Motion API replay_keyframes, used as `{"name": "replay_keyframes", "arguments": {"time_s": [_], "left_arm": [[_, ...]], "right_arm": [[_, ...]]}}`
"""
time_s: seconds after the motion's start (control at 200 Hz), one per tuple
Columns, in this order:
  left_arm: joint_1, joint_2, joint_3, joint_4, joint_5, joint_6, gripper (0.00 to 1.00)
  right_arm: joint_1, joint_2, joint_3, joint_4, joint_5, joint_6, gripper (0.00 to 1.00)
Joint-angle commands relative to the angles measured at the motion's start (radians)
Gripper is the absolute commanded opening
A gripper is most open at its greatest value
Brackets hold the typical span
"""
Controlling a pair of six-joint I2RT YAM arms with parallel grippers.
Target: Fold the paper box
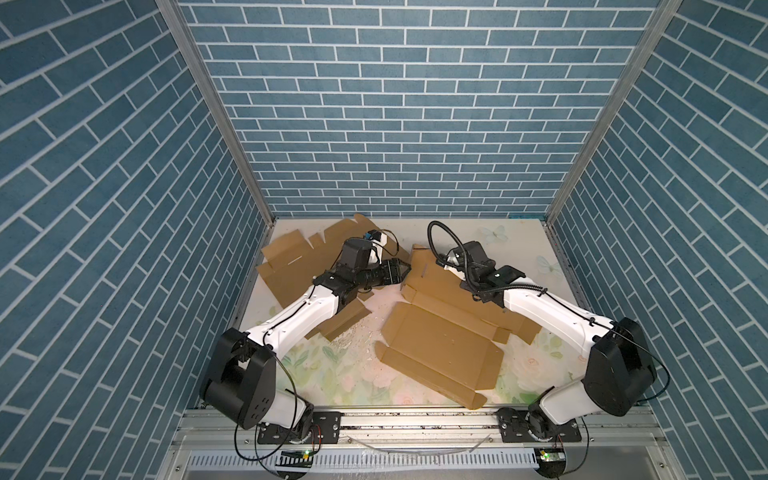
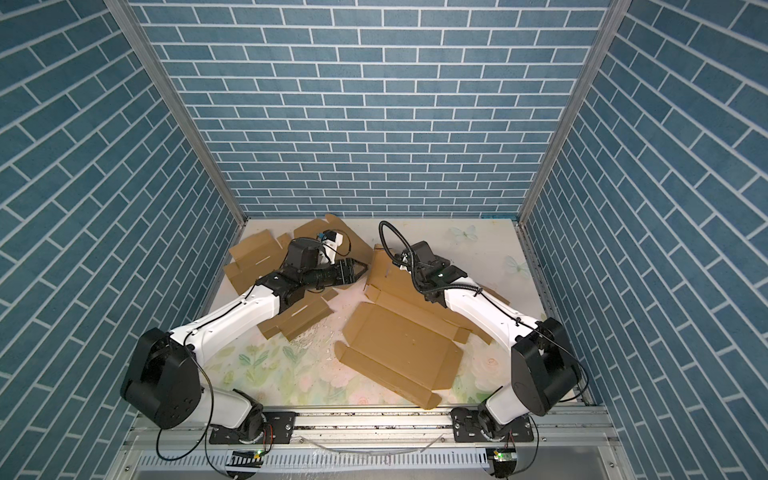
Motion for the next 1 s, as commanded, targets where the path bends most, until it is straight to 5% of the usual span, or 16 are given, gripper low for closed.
{"name": "replay_keyframes", "arguments": {"time_s": [0.0, 0.465, 0.995], "left_arm": [[0.003, 0.026, 0.055, 0.031, 0.017, -0.023, 0.72], [-0.043, 0.203, 0.278, 0.002, 0.030, 0.040, 0.70], [-0.053, 0.333, 0.327, -0.004, 0.059, 0.068, 0.66]], "right_arm": [[0.029, -0.020, -0.076, 0.165, 0.085, -0.089, 0.00], [0.066, -0.045, -0.185, 0.320, 0.095, -0.107, 0.00], [0.073, -0.067, -0.219, 0.357, 0.093, -0.074, 0.00]]}}
